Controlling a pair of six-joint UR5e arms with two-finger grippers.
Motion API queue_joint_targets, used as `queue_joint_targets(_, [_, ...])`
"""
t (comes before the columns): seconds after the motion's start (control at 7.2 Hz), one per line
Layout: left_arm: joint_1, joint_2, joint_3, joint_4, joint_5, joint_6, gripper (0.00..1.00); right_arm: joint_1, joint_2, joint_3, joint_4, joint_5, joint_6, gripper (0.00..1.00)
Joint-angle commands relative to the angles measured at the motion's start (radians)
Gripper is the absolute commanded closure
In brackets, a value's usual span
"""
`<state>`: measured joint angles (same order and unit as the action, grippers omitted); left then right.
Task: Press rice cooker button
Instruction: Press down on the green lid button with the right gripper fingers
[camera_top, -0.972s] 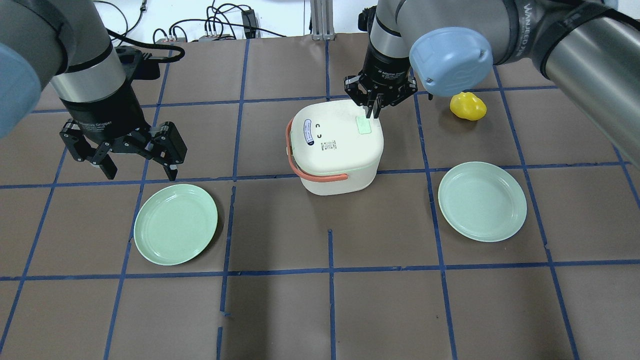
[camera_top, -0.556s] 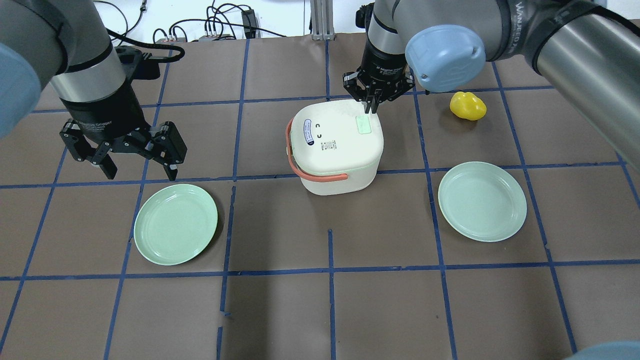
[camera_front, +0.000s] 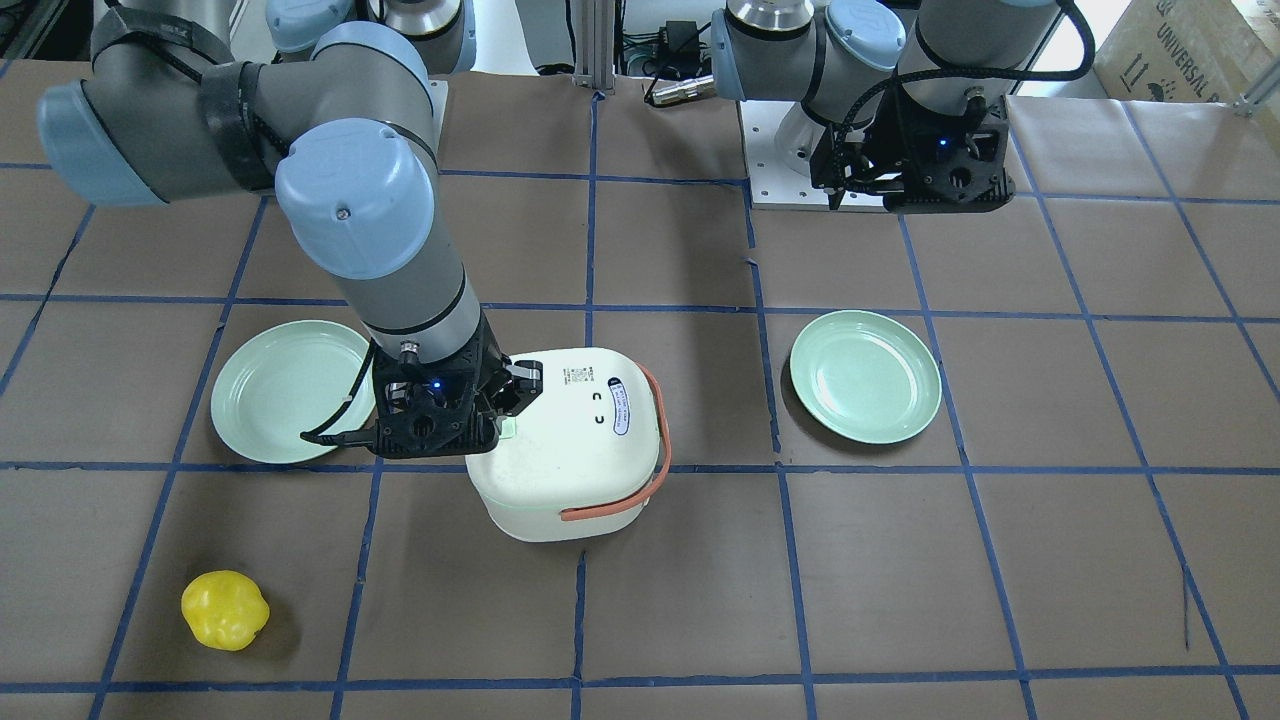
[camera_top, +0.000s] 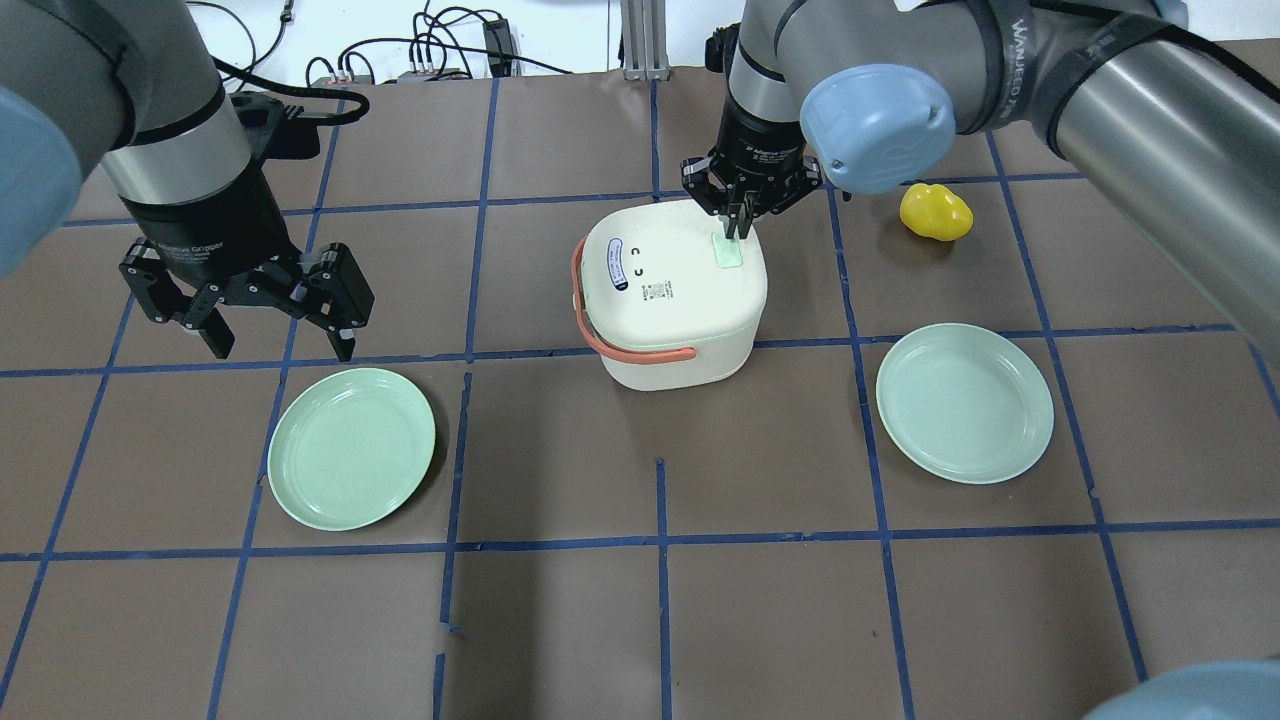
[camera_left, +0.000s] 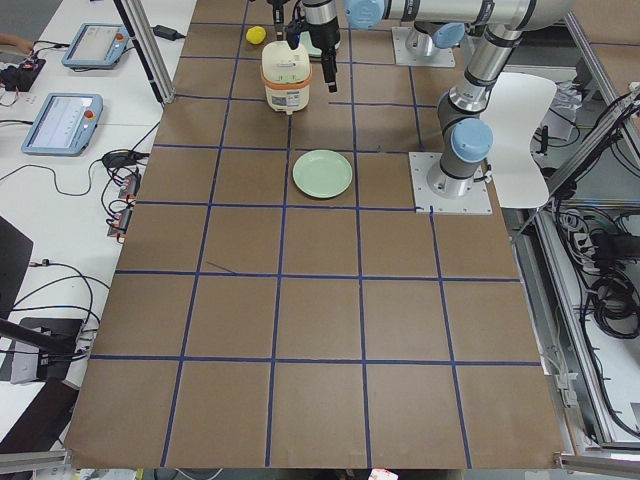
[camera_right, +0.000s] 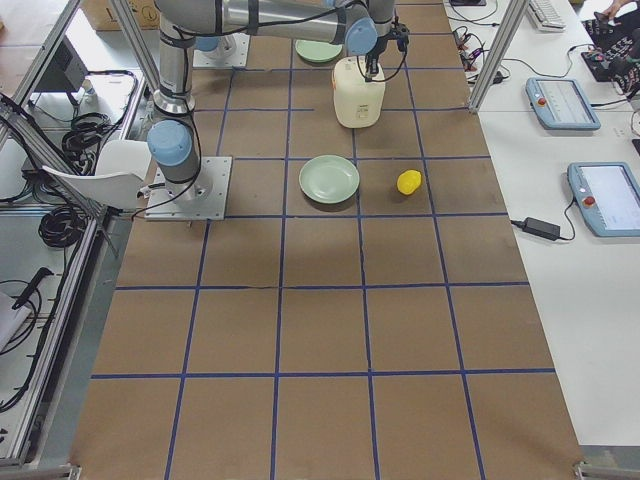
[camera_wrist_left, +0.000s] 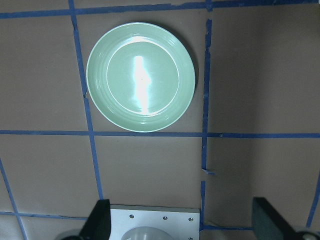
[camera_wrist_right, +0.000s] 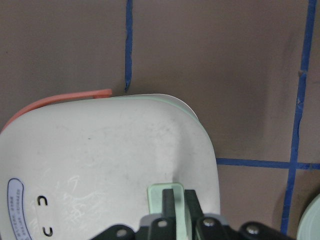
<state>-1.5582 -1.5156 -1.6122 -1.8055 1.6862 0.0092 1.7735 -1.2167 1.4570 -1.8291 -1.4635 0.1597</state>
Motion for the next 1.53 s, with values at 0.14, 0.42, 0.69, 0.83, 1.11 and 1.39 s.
queue_joint_targets(0.14, [0.0, 0.0, 0.0, 0.0, 0.001, 0.0, 0.0, 0.003, 0.006, 0.002, -0.004, 0.0, -0.003, 0.79])
queue_joint_targets(0.42, [0.0, 0.0, 0.0, 0.0, 0.001, 0.0, 0.0, 0.004, 0.008, 0.005, -0.004, 0.0, -0.002, 0.79])
queue_joint_targets(0.69, [0.0, 0.0, 0.0, 0.0, 0.0, 0.0, 0.0, 0.006, 0.013, 0.006, -0.006, 0.0, 0.0, 0.79])
queue_joint_targets(0.83, [0.0, 0.0, 0.0, 0.0, 0.001, 0.0, 0.0, 0.006, 0.013, 0.006, -0.007, -0.001, -0.002, 0.79])
queue_joint_targets(1.11, [0.0, 0.0, 0.0, 0.0, 0.0, 0.0, 0.0, 0.006, 0.013, 0.0, -0.007, -0.003, -0.003, 0.79])
queue_joint_targets(1.39, [0.0, 0.0, 0.0, 0.0, 0.0, 0.0, 0.0, 0.006, -0.001, -0.032, 0.016, -0.002, -0.006, 0.77])
